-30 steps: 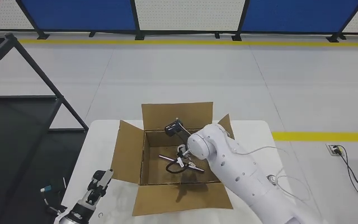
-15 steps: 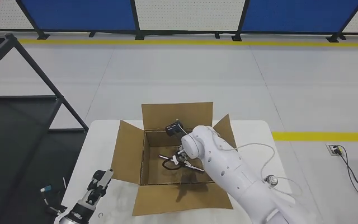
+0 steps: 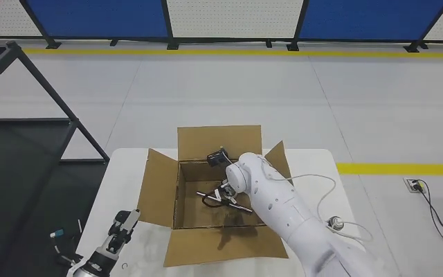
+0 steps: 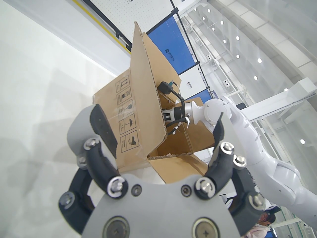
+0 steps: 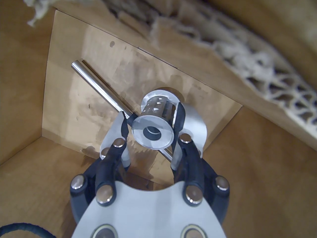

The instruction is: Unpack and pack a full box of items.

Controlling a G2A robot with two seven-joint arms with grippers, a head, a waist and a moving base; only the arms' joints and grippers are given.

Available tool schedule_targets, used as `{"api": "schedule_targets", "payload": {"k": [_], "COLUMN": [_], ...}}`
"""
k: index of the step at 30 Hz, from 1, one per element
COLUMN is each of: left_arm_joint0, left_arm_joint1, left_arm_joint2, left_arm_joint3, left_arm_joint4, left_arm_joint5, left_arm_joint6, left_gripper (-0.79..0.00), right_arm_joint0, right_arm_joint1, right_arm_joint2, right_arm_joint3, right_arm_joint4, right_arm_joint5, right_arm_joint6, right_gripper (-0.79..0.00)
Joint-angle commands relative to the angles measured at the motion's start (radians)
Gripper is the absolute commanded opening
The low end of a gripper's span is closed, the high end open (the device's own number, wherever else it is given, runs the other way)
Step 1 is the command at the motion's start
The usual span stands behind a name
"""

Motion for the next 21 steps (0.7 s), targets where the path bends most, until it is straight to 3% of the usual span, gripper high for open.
{"api": "schedule_targets", "payload": {"k": [1, 2, 4, 7, 14, 21], "left_arm_joint0": [0.000, 0.000, 0.000, 0.000, 0.000, 0.000], "left_arm_joint1": [0.000, 0.000, 0.000, 0.000, 0.000, 0.000], "left_arm_joint2": [0.000, 0.000, 0.000, 0.000, 0.000, 0.000], "left_arm_joint3": [0.000, 0.000, 0.000, 0.000, 0.000, 0.000], "left_arm_joint4": [0.000, 0.000, 0.000, 0.000, 0.000, 0.000], "left_arm_joint5": [0.000, 0.000, 0.000, 0.000, 0.000, 0.000], "left_arm_joint6": [0.000, 0.000, 0.000, 0.000, 0.000, 0.000], "left_gripper": [0.000, 0.000, 0.000, 0.000, 0.000, 0.000], "right_arm_joint0": [0.004, 0.006, 0.010, 0.016, -0.005, -0.070], "right_arm_joint1": [-0.004, -0.007, -0.009, -0.006, 0.019, 0.078], "right_arm_joint2": [0.001, 0.001, 0.004, 0.016, 0.037, 0.093], "right_arm_joint3": [0.008, 0.011, 0.013, 0.010, -0.057, -0.244], "right_arm_joint4": [0.000, -0.002, -0.002, 0.000, -0.038, -0.102], "right_arm_joint5": [-0.004, -0.005, -0.010, -0.035, -0.037, -0.023], "right_arm_joint6": [-0.003, -0.006, -0.011, -0.016, -0.012, 0.024], "right_gripper": [-0.400, -0.394, -0.182, 0.000, 0.000, 0.000]}}
